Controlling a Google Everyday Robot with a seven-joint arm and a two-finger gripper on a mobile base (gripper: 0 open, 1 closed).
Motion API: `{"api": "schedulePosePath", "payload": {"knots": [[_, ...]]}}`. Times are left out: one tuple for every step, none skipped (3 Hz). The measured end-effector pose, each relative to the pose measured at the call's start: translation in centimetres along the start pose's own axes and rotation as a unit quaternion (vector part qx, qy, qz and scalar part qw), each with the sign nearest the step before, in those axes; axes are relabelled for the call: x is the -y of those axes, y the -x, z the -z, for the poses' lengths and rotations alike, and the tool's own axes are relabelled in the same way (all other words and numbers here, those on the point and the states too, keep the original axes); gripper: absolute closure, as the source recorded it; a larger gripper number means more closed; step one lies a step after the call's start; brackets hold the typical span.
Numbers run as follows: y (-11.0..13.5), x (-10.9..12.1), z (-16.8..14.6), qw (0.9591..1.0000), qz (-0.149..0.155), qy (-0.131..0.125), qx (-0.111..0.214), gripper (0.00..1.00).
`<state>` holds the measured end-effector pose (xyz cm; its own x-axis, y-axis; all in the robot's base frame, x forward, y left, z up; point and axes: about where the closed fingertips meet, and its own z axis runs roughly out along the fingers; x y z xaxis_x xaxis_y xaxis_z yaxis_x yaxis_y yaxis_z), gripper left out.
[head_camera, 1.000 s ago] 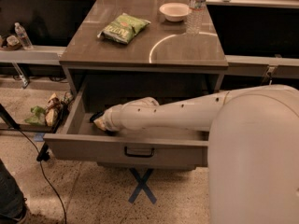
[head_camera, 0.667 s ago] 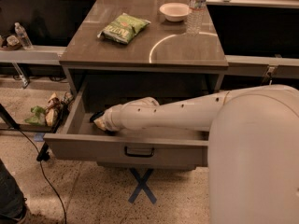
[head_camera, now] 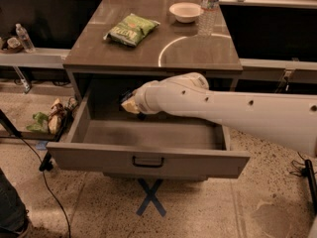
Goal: Pick rxbar blueberry from top drawer and place on counter
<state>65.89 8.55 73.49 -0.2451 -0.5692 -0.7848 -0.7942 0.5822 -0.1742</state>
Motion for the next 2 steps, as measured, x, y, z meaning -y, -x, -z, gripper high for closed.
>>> {"api": "schedulePosePath", "payload": {"knots": [[0.0, -0.2, -0.3, 1.0000, -0.002, 0.002, 0.000, 1.00], [1.0, 0.4, 1.1, 0.9999, 0.000, -0.011, 0.009, 1.00]]}}
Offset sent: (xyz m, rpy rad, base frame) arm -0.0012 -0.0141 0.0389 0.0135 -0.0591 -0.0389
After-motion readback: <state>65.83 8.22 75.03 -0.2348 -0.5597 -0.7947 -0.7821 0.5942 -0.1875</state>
